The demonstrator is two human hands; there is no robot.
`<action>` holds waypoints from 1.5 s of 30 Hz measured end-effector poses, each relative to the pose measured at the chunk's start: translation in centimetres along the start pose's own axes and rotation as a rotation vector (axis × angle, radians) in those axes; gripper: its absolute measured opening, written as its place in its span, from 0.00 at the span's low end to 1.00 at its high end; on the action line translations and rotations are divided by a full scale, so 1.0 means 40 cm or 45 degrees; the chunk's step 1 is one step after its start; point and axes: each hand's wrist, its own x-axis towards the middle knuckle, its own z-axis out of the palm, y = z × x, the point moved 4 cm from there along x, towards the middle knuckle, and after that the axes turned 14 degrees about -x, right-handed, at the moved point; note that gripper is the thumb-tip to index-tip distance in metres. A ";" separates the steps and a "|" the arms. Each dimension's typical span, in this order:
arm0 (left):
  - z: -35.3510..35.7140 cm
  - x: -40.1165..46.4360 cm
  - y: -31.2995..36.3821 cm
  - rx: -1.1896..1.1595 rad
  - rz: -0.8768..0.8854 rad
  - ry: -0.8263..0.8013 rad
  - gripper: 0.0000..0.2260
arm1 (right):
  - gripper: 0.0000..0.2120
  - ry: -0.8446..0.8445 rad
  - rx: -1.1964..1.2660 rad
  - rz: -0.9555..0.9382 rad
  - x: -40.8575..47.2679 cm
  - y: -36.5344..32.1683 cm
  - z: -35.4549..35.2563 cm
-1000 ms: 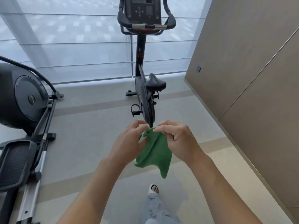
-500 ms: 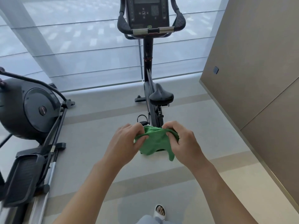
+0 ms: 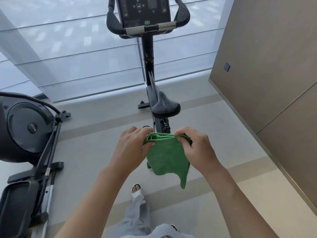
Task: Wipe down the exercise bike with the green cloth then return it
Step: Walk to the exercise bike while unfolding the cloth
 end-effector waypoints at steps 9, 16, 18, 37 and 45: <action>0.003 0.241 -0.172 0.012 0.062 -0.114 0.12 | 0.13 0.028 -0.139 0.059 0.223 0.013 0.088; -0.045 0.428 -0.325 -0.057 0.115 -0.170 0.07 | 0.13 0.029 -0.241 0.137 0.411 -0.025 0.171; -0.051 0.468 -0.360 -0.073 0.139 -0.181 0.05 | 0.13 0.033 -0.280 0.146 0.446 -0.033 0.195; 0.043 0.699 -0.541 -0.337 0.029 -0.424 0.08 | 0.14 -0.085 -0.284 0.355 0.628 0.099 0.293; 0.131 0.823 -0.566 -0.326 -0.030 -0.434 0.09 | 0.16 -0.213 -0.261 0.393 0.754 0.253 0.318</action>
